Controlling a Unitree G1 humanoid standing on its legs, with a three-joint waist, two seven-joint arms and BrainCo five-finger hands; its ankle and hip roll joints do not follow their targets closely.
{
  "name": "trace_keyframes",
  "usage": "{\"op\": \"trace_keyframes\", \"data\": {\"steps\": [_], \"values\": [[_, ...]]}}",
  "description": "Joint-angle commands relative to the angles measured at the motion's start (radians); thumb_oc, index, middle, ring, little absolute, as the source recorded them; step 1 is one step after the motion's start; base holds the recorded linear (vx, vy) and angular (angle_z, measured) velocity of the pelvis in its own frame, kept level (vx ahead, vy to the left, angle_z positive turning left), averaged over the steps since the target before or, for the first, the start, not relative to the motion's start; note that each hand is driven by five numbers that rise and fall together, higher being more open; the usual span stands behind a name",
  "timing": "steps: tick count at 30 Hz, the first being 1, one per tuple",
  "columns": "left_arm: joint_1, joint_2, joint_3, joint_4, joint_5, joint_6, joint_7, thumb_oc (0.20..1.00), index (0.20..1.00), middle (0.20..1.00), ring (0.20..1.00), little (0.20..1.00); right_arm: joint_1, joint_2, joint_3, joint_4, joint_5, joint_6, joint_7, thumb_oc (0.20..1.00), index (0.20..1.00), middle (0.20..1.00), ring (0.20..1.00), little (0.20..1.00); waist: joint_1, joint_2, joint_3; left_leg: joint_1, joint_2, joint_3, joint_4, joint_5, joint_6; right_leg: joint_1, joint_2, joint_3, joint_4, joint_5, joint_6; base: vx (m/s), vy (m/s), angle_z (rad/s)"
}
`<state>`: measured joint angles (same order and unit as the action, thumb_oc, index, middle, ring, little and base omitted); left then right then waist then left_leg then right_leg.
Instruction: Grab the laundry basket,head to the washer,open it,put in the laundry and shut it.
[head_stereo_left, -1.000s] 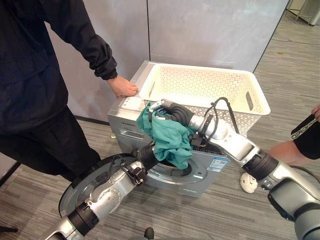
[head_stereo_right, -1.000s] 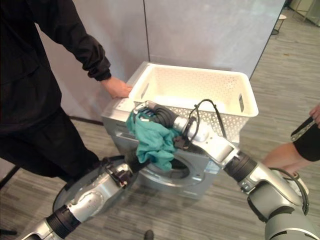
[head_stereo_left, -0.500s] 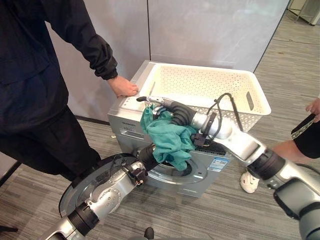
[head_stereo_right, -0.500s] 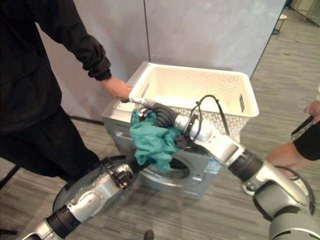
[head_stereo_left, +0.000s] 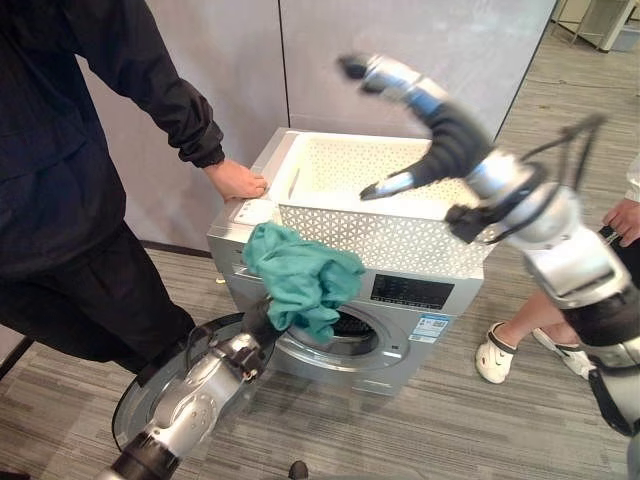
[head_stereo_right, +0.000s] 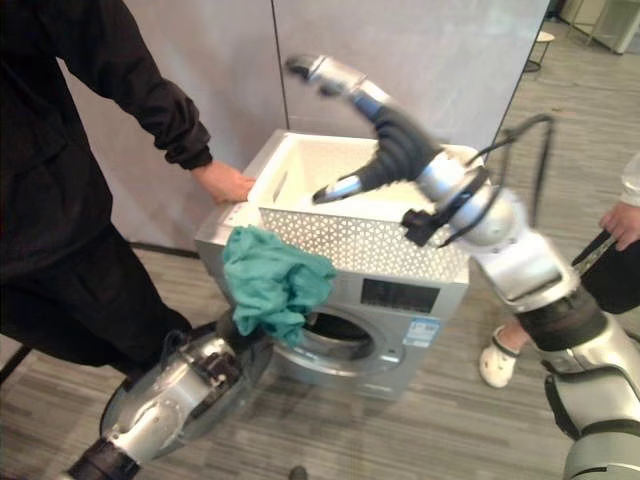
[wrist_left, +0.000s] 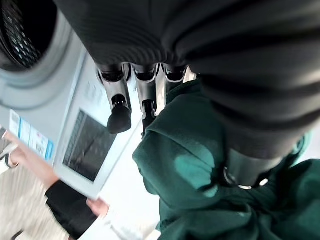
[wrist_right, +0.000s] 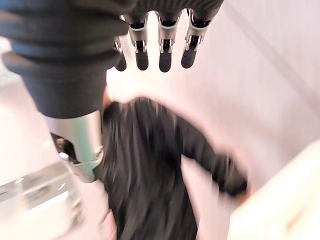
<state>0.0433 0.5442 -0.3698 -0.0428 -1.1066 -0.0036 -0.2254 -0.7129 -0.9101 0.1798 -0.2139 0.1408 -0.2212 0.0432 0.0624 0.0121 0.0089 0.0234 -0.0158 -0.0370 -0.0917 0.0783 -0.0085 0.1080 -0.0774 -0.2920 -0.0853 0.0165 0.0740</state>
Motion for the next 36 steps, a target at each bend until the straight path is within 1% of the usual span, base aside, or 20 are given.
{"op": "trace_keyframes", "data": {"steps": [1, 5, 6, 7, 8, 10, 11, 12, 13, 15, 16, 17, 22, 25, 26, 27, 29, 30, 31, 36], "values": [[0.024, 0.044, 0.086, -0.025, 0.082, -0.054, -0.080, 0.200, 0.200, 0.200, 0.200, 0.200, 0.110, -0.038, -0.107, -0.061, -0.035, -0.070, -0.075, 1.000, 1.000, 1.000, 1.000, 1.000, -0.013, -0.042, -0.085, 0.048, -0.015, -0.002, 0.004, -0.089, 0.000, -0.026, -0.073, 0.050, 0.038, 0.038, 0.080, 0.01, 0.001, -0.21], [0.161, 0.063, 0.151, -0.031, 0.117, -0.034, -0.130, 0.200, 0.200, 0.200, 0.200, 0.200, 0.432, -0.008, -0.440, -0.185, 0.023, -0.097, -0.050, 1.000, 1.000, 1.000, 1.000, 1.000, -0.035, -0.040, -0.085, 0.048, -0.011, 0.006, 0.004, -0.093, 0.003, -0.038, -0.067, 0.060, 0.042, 0.034, 0.078, -0.01, 0.004, -0.09], [0.161, 0.064, 0.149, -0.031, 0.117, -0.034, -0.130, 0.200, 0.200, 0.200, 0.200, 0.200, 0.436, -0.007, -0.443, -0.187, 0.023, -0.096, -0.050, 1.000, 1.000, 1.000, 1.000, 1.000, -0.033, -0.041, -0.085, 0.049, -0.011, 0.006, 0.004, -0.094, 0.003, -0.037, -0.067, 0.060, 0.042, 0.034, 0.078, 0.03, -0.008, -0.03], [0.191, 0.061, 0.160, -0.023, 0.120, -0.025, -0.140, 0.200, 0.200, 0.200, 0.200, 0.200, 0.509, 0.006, -0.509, -0.199, 0.033, -0.102, -0.045, 1.000, 1.000, 1.000, 1.000, 1.000, -0.041, -0.039, -0.081, 0.048, -0.010, 0.007, 0.004, -0.093, 0.004, -0.041, -0.064, 0.064, 0.042, 0.033, 0.077, -0.03, -0.010, -0.12], [0.253, 0.056, 0.187, -0.023, 0.122, -0.011, -0.167, 0.200, 0.200, 0.200, 0.200, 0.200, 0.653, 0.035, -0.630, -0.221, 0.046, -0.109, -0.033, 1.000, 1.000, 1.000, 1.000, 1.000, -0.058, -0.037, -0.063, 0.038, -0.009, 0.010, 0.004, -0.082, 0.005, -0.057, -0.062, 0.066, 0.050, 0.040, 0.075, 0.01, -0.020, -0.12], [0.295, 0.068, 0.191, -0.030, 0.124, -0.003, -0.187, 0.200, 0.200, 0.200, 0.200, 0.200, 0.757, 0.087, -0.716, -0.237, 0.075, -0.116, -0.030, 1.000, 1.000, 1.000, 1.000, 1.000, -0.064, -0.041, -0.052, 0.038, -0.004, 0.009, 0.004, -0.092, 0.005, -0.064, -0.055, 0.068, 0.063, 0.023, 0.073, 0.02, -0.028, -0.05], [0.295, 0.070, 0.189, -0.030, 0.123, -0.003, -0.187, 0.200, 0.200, 0.200, 0.200, 0.200, 0.760, 0.089, -0.719, -0.239, 0.075, -0.115, -0.029, 1.000, 1.000, 1.000, 1.000, 1.000, -0.062, -0.042, -0.053, 0.040, -0.003, 0.010, 0.004, -0.093, 0.005, -0.063, -0.054, 0.069, 0.064, 0.022, 0.073, -0.09, -0.036, -0.03], [0.329, 0.076, 0.181, -0.020, 0.124, 0.002, -0.201, 0.200, 0.200, 0.200, 0.200, 0.200, 0.859, 0.170, -0.764, -0.185, 0.119, -0.124, -0.045, 1.000, 1.000, 1.000, 1.000, 1.000, -0.083, -0.042, -0.008, 0.032, 0.004, 0.014, 0.007, -0.085, 0.009, -0.092, -0.046, 0.069, 0.114, 0.009, 0.065, -0.08, -0.033, -0.06], [0.333, 0.090, 0.174, -0.012, 0.131, -0.001, -0.203, 0.200, 0.200, 0.200, 0.200, 0.200, 0.880, 0.190, -0.777, -0.169, 0.126, -0.127, -0.044, 1.000, 1.000, 1.000, 1.000, 1.000, -0.086, -0.045, 0.007, 0.028, 0.008, 0.018, 0.012, -0.090, 0.010, -0.112, -0.043, 0.073, 0.144, -0.010, 0.064, -0.18, -0.030, -0.05], [0.312, 0.107, 0.131, 0.015, 0.149, -0.019, -0.192, 0.200, 0.200, 0.200, 0.200, 0.200, 0.880, 0.245, -0.715, -0.096, 0.148, -0.133, -0.063, 1.000, 1.000, 1.000, 1.000, 1.000, -0.099, -0.046, 0.093, -0.032, 0.008, 0.044, 0.105, -0.107, 0.015, -0.196, -0.057, 0.079, 0.241, -0.021, 0.063, -0.41, 0.032, -0.13], [0.284, 0.108, 0.114, 0.013, 0.151, -0.046, -0.171, 0.200, 0.200, 0.200, 0.200, 0.200, 0.877, 0.245, -0.685, -0.050, 0.119, -0.127, -0.077, 1.000, 1.000, 1.000, 1.000, 1.000, -0.107, -0.059, 0.170, -0.151, -0.006, 0.067, 0.269, -0.152, 0.009, -0.295, -0.077, 0.096, 0.345, -0.040, 0.064, -0.46, 0.055, -0.38], [0.280, 0.108, 0.114, 0.014, 0.151, -0.047, -0.169, 0.200, 0.200, 0.200, 0.200, 0.200, 0.873, 0.245, -0.685, -0.047, 0.118, -0.128, -0.078, 1.000, 1.000, 1.000, 1.000, 1.000, -0.105, -0.059, 0.168, -0.169, -0.007, 0.069, 0.293, -0.163, 0.010, -0.310, -0.079, 0.099, 0.360, -0.046, 0.065, -0.42, 0.040, -0.47], [0.136, 0.091, 0.004, 0.034, 0.194, -0.099, -0.096, 0.200, 0.200, 0.200, 0.200, 0.200, 0.828, 0.274, -0.595, 0.047, 0.128, -0.132, -0.136, 1.000, 1.000, 1.000, 1.000, 1.000, -0.129, -0.066, 0.275, -0.443, 0.029, 0.064, 0.596, -0.266, -0.001, -0.552, -0.101, 0.092, 0.600, -0.122, 0.054, -0.22, -0.016, -0.06], [0.073, 0.070, -0.013, 0.046, 0.215, -0.117, -0.065, 0.200, 0.200, 0.200, 0.200, 0.200, 0.810, 0.284, -0.566, 0.047, 0.105, -0.127, -0.156, 1.000, 1.000, 1.000, 1.000, 1.000, -0.138, -0.069, 0.295, -0.521, 0.043, 0.068, 0.662, -0.281, -0.002, -0.624, -0.100, 0.089, 0.643, -0.134, 0.040, -0.14, -0.011, 0.06], [-0.003, 0.044, -0.022, 0.060, 0.230, -0.146, -0.023, 0.200, 0.200, 0.200, 0.200, 0.200, 0.777, 0.303, -0.534, 0.044, 0.107, -0.127, -0.169, 1.000, 1.000, 1.000, 1.000, 1.000, -0.145, -0.072, 0.326, -0.642, 0.063, 0.066, 0.785, -0.328, -0.001, -0.740, -0.097, 0.097, 0.730, -0.162, 0.031, -0.20, -0.001, -0.26], [-0.047, 0.033, -0.032, 0.065, 0.233, -0.154, 0.002, 0.200, 0.200, 0.200, 0.200, 0.200, 0.757, 0.314, -0.507, 0.062, 0.129, -0.137, -0.174, 1.000, 1.000, 1.000, 1.000, 1.000, -0.148, -0.072, 0.341, -0.712, 0.066, 0.061, 0.842, -0.342, 0.003, -0.812, -0.096, 0.099, 0.778, -0.169, 0.027, -0.19, -0.010, -0.22], [-0.098, 0.001, -0.026, 0.097, 0.247, -0.165, 0.040, 0.200, 0.200, 0.200, 0.200, 0.200, 0.733, 0.343, -0.468, 0.068, 0.140, -0.136, -0.189, 1.000, 1.000, 1.000, 1.000, 1.000, -0.152, -0.073, 0.349, -0.780, 0.072, 0.057, 0.897, -0.357, 0.004, -0.873, -0.087, 0.103, 0.808, -0.183, 0.017, -0.03, -0.020, 0.02], [-0.125, -0.010, -0.022, 0.112, 0.257, -0.176, 0.059, 0.200, 0.200, 0.200, 0.200, 0.200, 0.721, 0.352, -0.448, 0.073, 0.135, -0.134, -0.193, 1.000, 1.000, 1.000, 1.000, 1.000, -0.154, -0.070, 0.354, -0.804, 0.076, 0.055, 0.935, -0.398, 0.001, -0.902, -0.085, 0.109, 0.847, -0.219, 0.026, 0.04, 0.010, -0.06], [-0.171, -0.020, -0.021, 0.133, 0.267, -0.189, 0.082, 0.200, 0.200, 0.200, 0.200, 0.200, 0.702, 0.359, -0.421, 0.079, 0.133, -0.131, -0.194, 1.000, 1.000, 1.000, 1.000, 1.000, -0.158, -0.069, 0.361, -0.850, 0.082, 0.055, 0.972, -0.412, 0.003, -0.953, -0.084, 0.113, 0.879, -0.225, 0.026, 0.03, 0.047, -0.08], [-0.328, -0.070, -0.003, 0.255, 0.306, -0.221, 0.163, 0.200, 0.200, 0.200, 0.200, 0.200, 0.632, 0.369, -0.313, 0.168, 0.099, -0.108, -0.209, 1.000, 1.000, 1.000, 1.000, 1.000, -0.163, -0.068, 0.377, -0.975, 0.088, 0.063, 1.038, -0.425, 0.006, -1.074, -0.068, 0.118, 0.918, -0.220, 0.021, -0.03, 0.053, -0.15]]}}
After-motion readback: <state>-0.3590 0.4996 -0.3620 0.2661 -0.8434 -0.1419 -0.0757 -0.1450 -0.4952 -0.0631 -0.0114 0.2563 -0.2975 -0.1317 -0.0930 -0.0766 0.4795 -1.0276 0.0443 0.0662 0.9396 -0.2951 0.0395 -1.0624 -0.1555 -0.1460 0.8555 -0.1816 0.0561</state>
